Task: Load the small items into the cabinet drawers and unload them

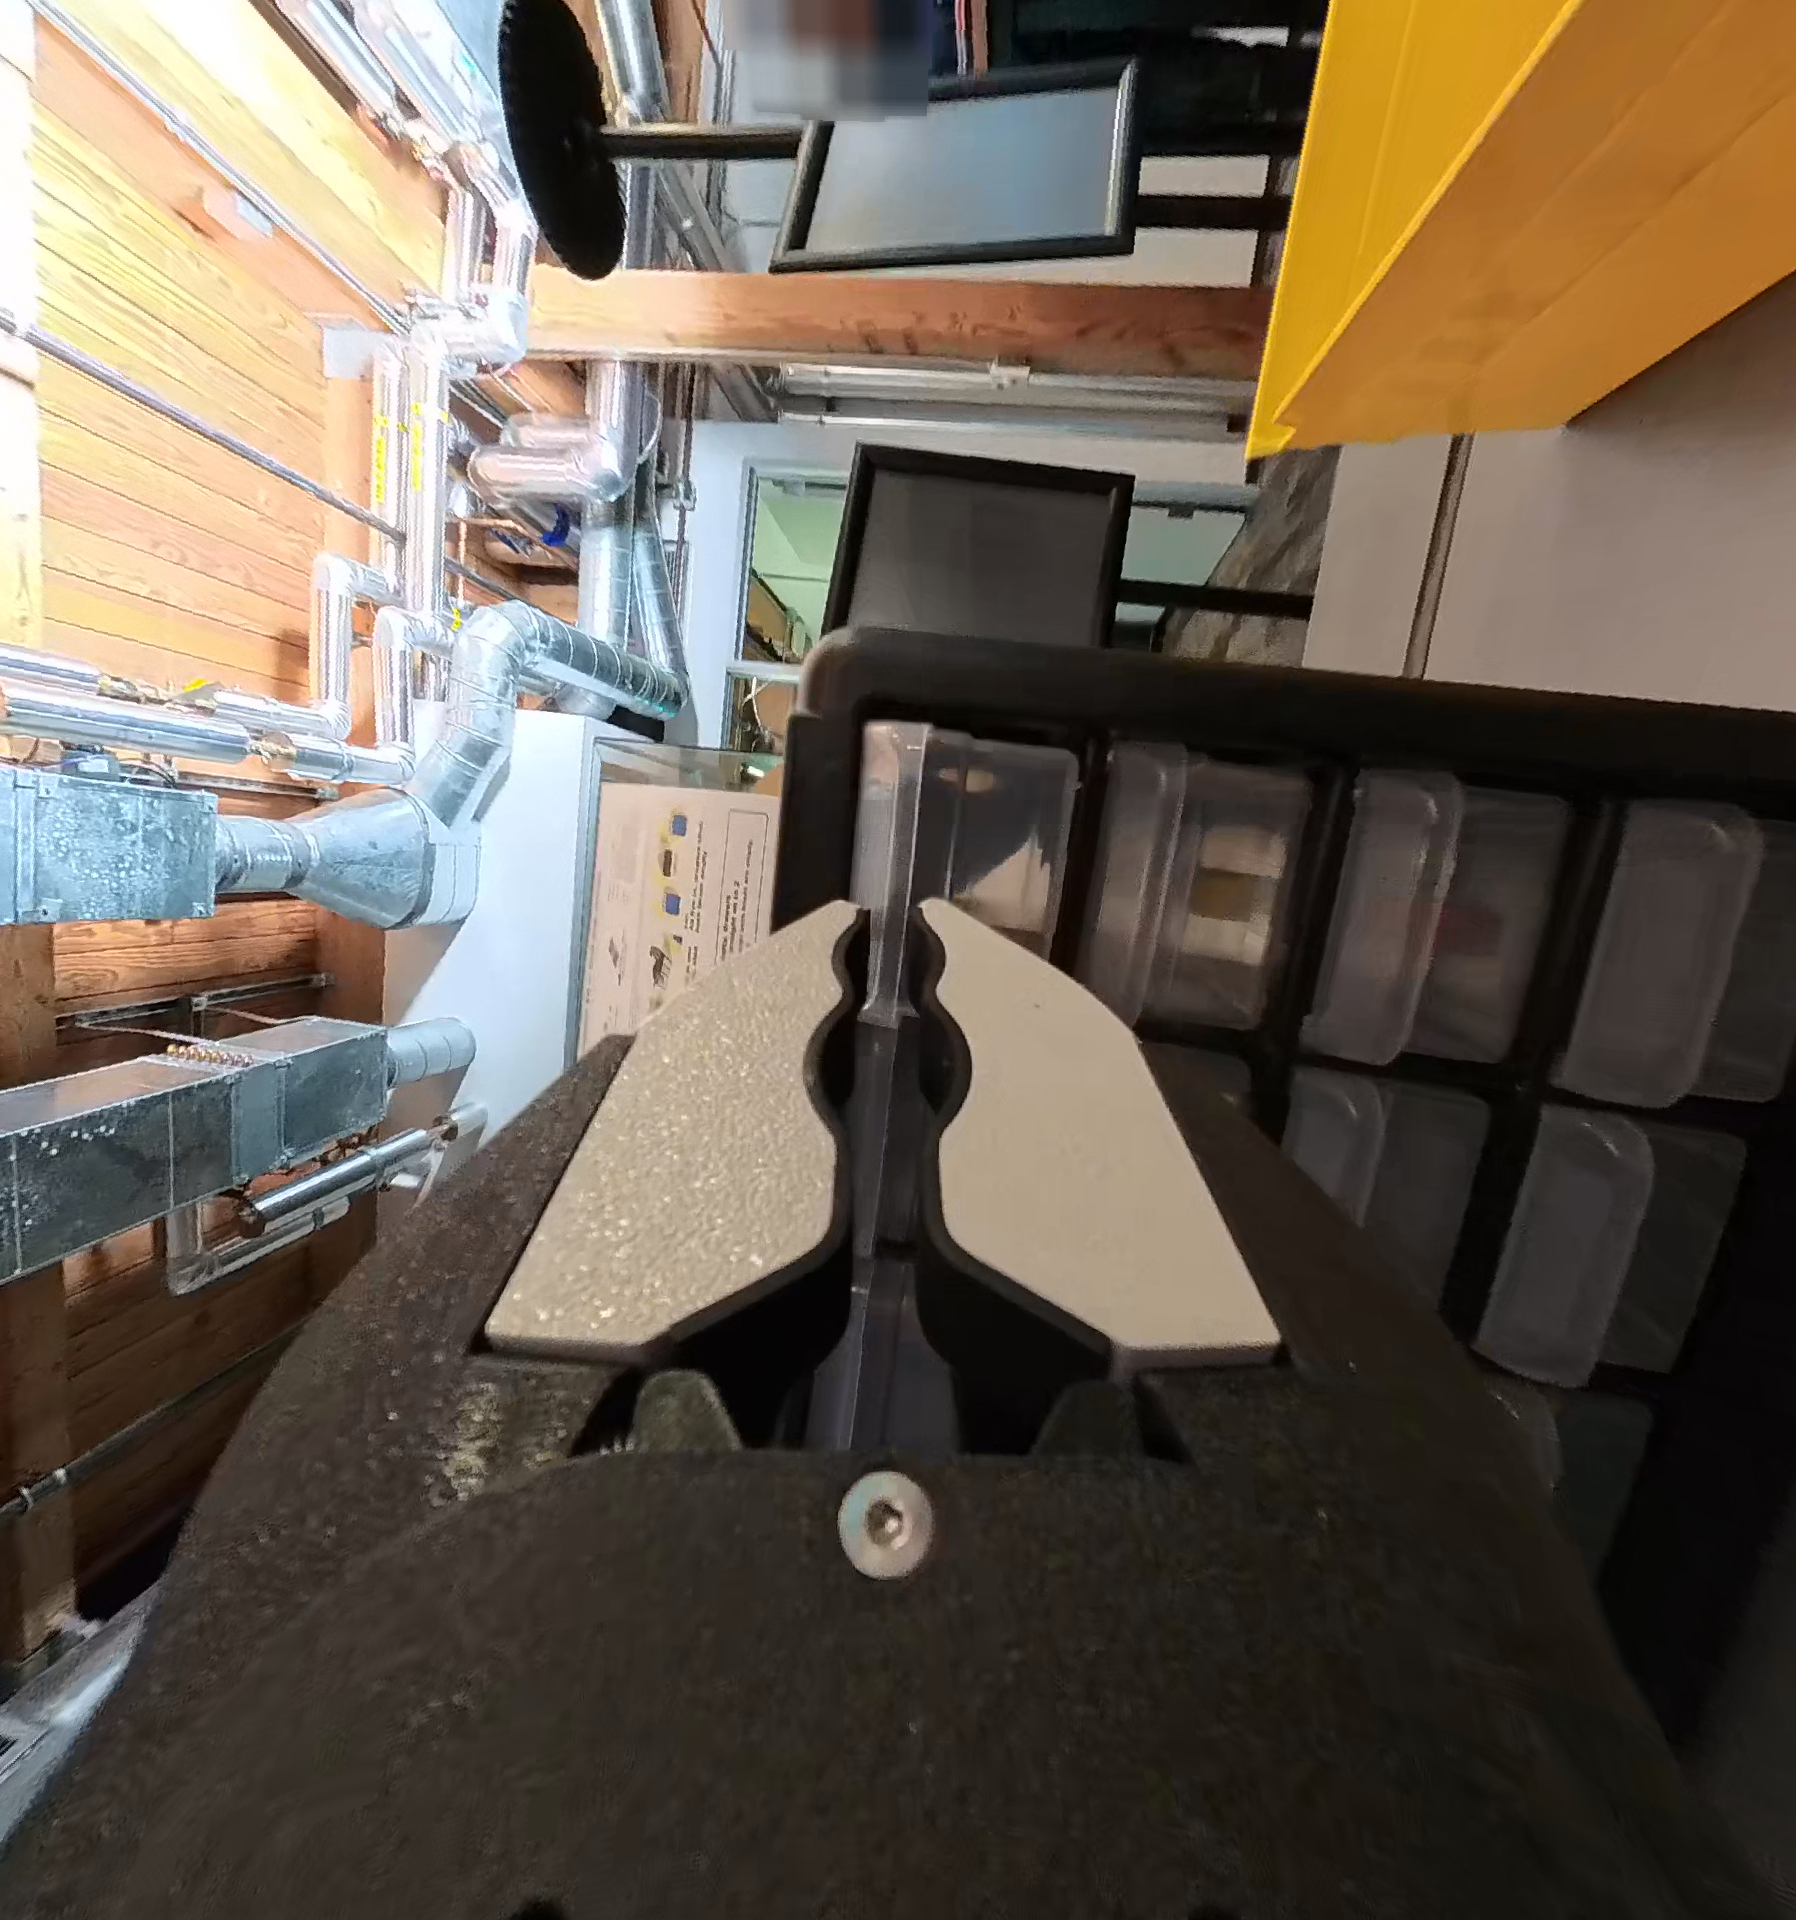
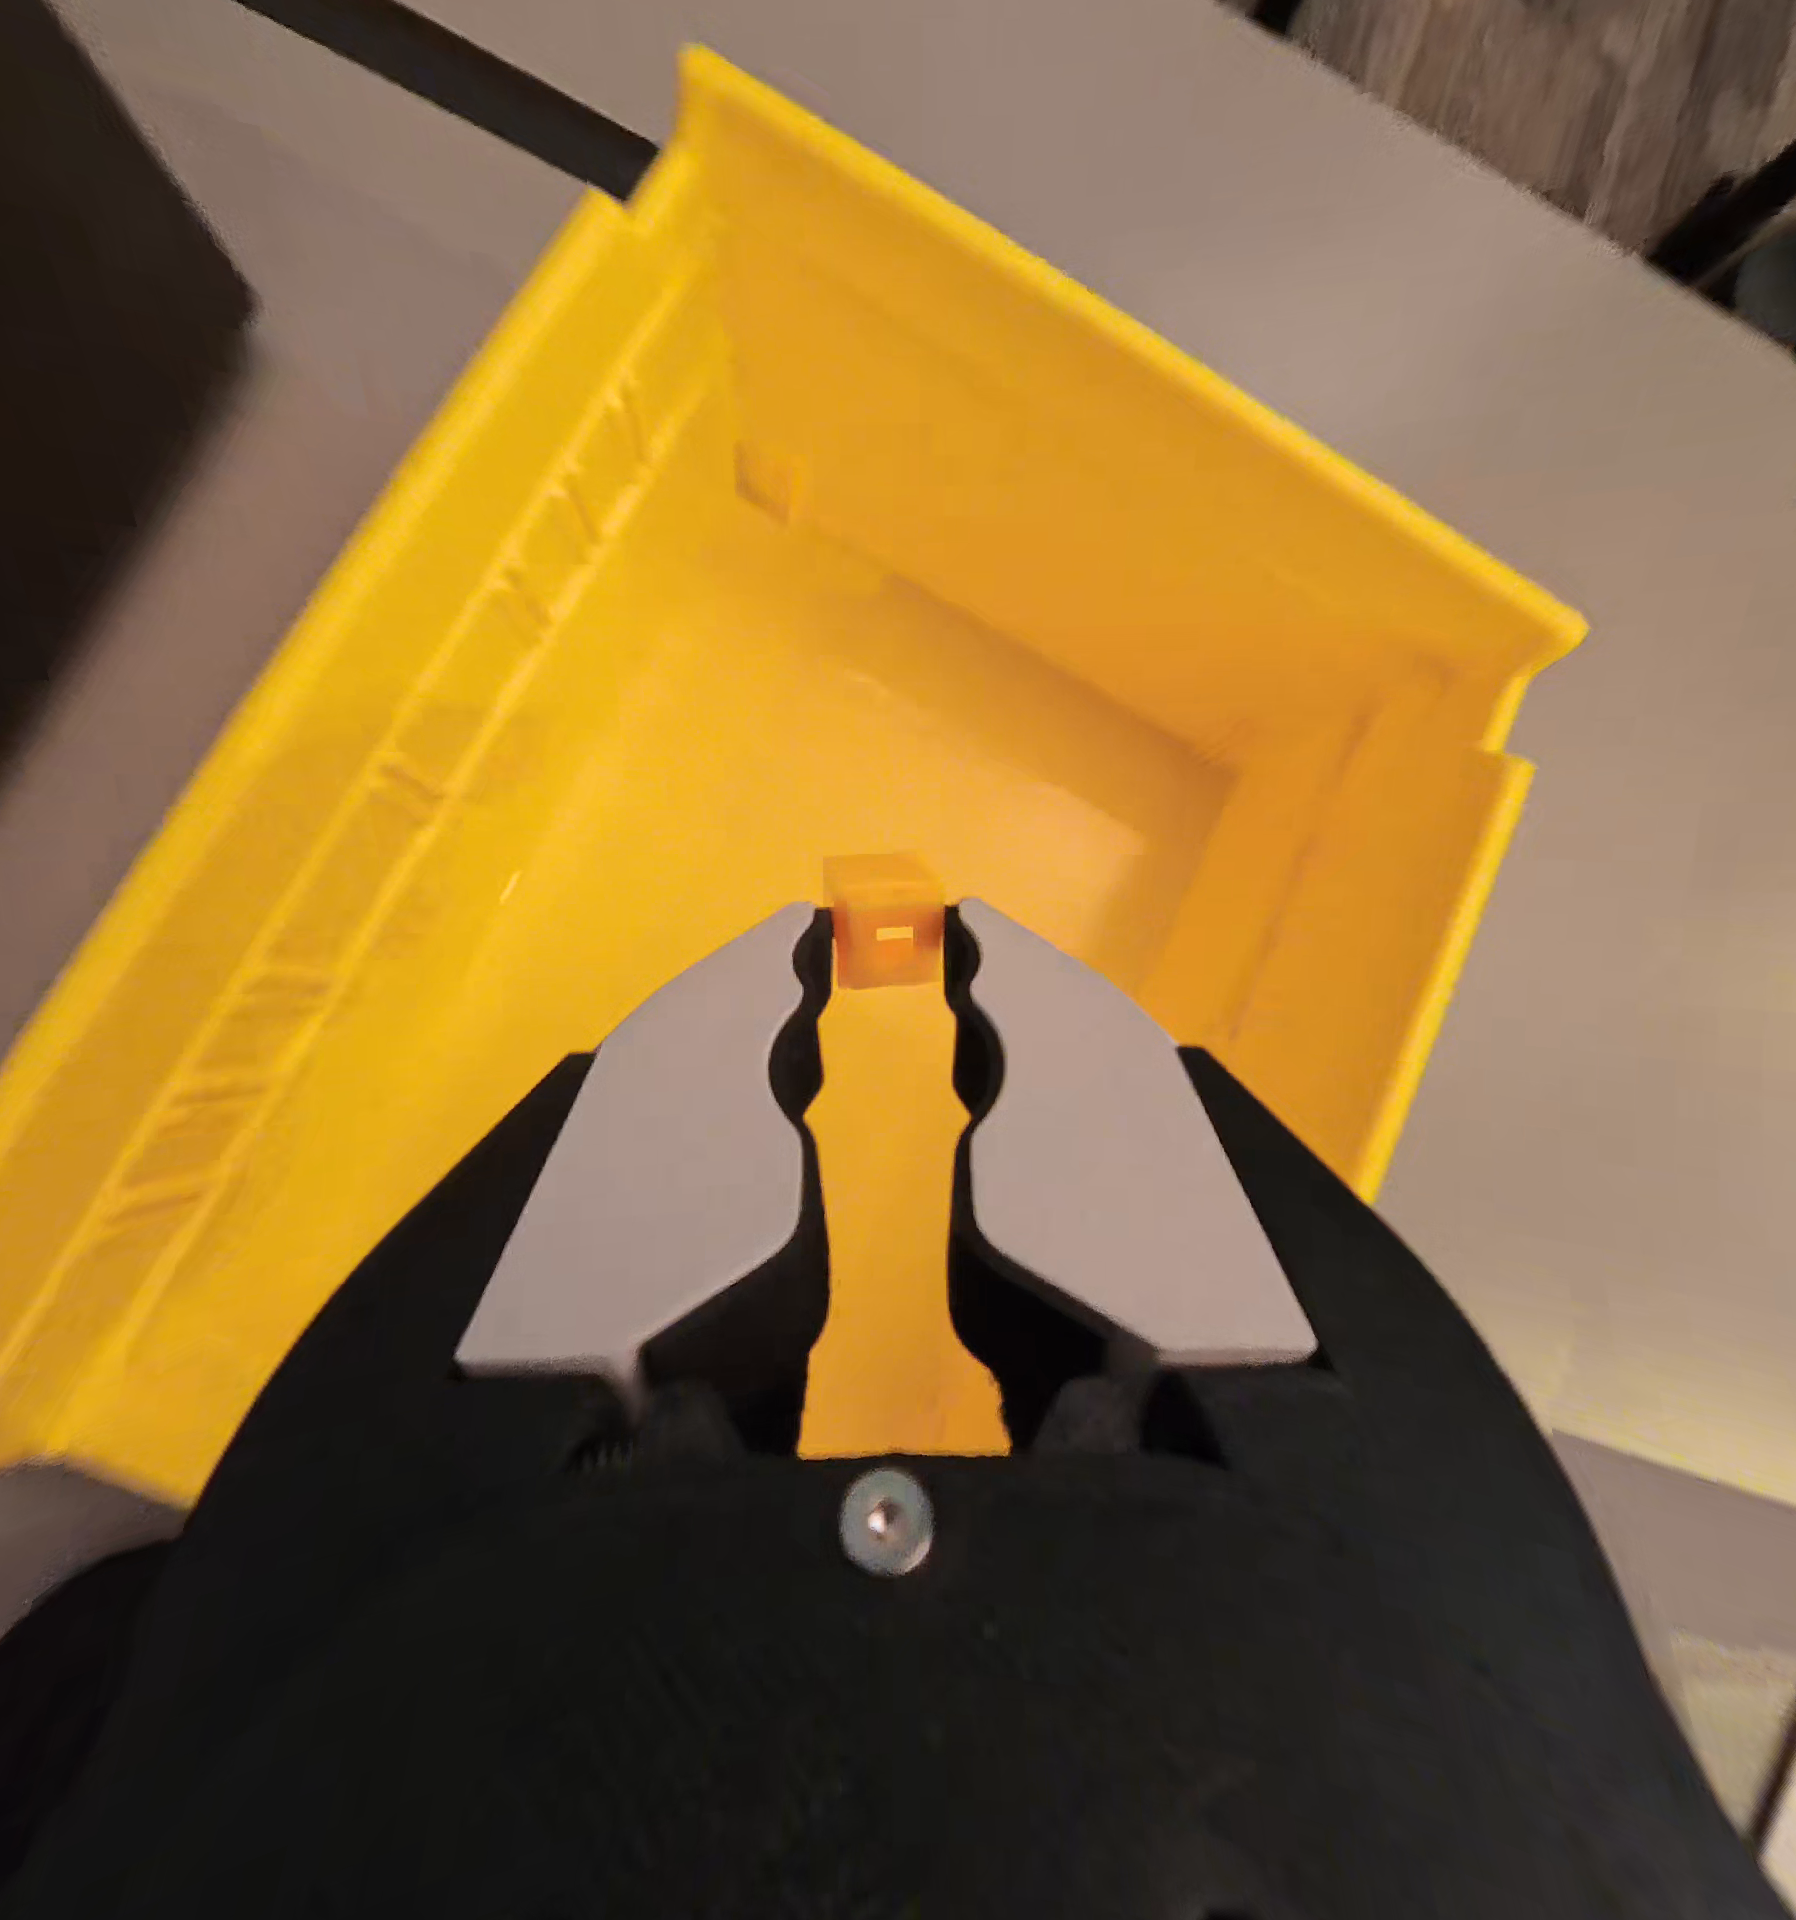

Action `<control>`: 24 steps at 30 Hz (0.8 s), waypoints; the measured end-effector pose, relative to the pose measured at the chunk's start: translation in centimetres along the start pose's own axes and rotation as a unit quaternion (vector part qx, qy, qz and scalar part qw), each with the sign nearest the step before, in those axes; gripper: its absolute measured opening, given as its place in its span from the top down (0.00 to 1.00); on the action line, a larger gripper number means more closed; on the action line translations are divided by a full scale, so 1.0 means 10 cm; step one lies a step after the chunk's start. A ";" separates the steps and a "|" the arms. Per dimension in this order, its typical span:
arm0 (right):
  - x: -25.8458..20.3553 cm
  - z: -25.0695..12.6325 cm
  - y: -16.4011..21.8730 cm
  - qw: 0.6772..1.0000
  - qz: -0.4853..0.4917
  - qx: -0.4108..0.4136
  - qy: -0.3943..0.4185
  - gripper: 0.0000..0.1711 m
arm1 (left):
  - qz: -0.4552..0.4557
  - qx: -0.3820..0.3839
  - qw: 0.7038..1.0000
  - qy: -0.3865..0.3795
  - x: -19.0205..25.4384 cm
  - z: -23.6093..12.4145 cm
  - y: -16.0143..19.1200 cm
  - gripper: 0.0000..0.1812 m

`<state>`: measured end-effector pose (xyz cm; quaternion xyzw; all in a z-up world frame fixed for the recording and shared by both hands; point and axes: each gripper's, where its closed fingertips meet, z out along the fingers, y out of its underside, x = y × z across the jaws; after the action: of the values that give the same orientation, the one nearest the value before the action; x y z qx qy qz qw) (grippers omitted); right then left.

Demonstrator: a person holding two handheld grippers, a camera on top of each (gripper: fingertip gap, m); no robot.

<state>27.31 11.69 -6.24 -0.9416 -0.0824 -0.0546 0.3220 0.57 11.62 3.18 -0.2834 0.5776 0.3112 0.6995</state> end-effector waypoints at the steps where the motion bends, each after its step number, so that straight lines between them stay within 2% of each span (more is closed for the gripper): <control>1: 0.04 0.14 0.03 1.000 0.003 -0.009 0.007 0.87 | 0.001 -0.009 1.000 0.000 0.01 0.05 0.01 0.97; 4: 0.10 0.46 0.18 0.997 0.025 -0.069 0.013 0.87 | -0.004 -0.029 1.000 0.003 0.03 0.14 0.04 0.97; 9: 0.12 0.75 0.21 0.994 0.053 -0.096 0.008 0.87 | -0.011 -0.037 0.999 -0.007 0.03 0.15 0.03 0.97; 15: 0.18 0.91 0.09 0.996 0.048 -0.070 0.027 0.87 | -0.075 -0.060 0.995 -0.006 -0.04 0.02 0.07 0.91; 18: 0.16 0.98 0.09 0.996 0.033 -0.075 0.030 0.87 | -0.092 -0.065 0.993 0.020 -0.02 -0.10 0.09 0.91; 21: 0.17 1.01 0.10 0.996 0.026 -0.077 0.038 0.86 | -0.093 -0.069 0.991 0.068 0.15 -0.18 0.10 0.94; 24: 0.18 0.94 0.05 0.997 0.010 -0.060 0.044 0.80 | -0.064 -0.077 0.992 0.078 0.29 -0.16 0.14 0.93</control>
<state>29.64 17.28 -13.63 -0.9567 -0.0552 -0.0974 0.2689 -1.08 11.63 0.04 -0.3964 0.5852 0.2860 0.6470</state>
